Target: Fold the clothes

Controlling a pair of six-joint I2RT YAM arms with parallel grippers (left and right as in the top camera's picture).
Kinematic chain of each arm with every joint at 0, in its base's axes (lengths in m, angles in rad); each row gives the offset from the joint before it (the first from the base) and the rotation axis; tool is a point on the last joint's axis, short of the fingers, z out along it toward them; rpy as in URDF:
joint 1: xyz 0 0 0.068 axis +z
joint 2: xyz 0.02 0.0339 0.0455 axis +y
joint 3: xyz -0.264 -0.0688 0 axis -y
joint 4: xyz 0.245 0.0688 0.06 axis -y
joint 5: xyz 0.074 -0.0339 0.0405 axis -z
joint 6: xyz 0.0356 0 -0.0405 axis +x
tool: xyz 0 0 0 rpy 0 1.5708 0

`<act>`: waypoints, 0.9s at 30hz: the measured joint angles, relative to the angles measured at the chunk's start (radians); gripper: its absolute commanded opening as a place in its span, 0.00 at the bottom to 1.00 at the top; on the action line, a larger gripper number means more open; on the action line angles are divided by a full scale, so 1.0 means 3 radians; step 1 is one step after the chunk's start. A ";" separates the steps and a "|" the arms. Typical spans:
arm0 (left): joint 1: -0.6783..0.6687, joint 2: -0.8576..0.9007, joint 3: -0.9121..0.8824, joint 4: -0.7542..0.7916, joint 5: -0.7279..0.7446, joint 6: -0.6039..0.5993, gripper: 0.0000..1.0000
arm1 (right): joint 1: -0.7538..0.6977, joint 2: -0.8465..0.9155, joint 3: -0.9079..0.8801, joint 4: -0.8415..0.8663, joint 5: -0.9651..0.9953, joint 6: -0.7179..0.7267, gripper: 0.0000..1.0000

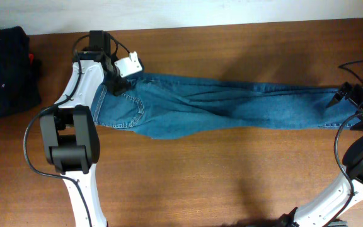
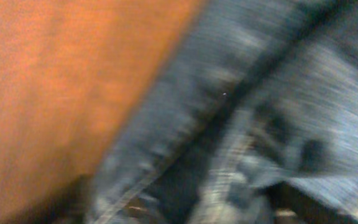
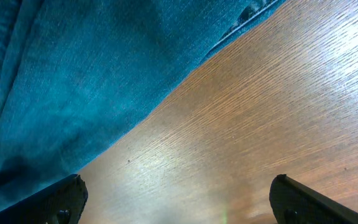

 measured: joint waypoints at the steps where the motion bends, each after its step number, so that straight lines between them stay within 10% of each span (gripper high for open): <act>1: 0.0000 0.0000 0.0001 0.0094 -0.0038 -0.0164 0.99 | 0.0000 0.0000 0.0000 0.0000 0.0000 0.0000 0.99; 8: 0.0000 -0.0052 0.0211 0.0092 -0.0170 -0.1020 0.99 | 0.0000 0.0000 0.0000 0.0000 0.0000 0.0000 0.99; 16: 0.0000 -0.0617 0.0292 -0.1038 -0.0209 -0.1902 0.98 | 0.0000 0.0000 0.0000 0.0001 0.0000 0.0001 0.99; 24: 0.0000 -0.0748 0.0219 -0.1704 -0.0207 -0.2654 0.50 | 0.0000 0.0000 0.0000 0.0000 0.0000 0.0001 0.99; 27: 0.0000 -0.0746 0.0080 -0.1527 -0.0210 -0.2739 0.49 | 0.0000 0.0000 0.0000 0.0001 0.0000 0.0000 0.99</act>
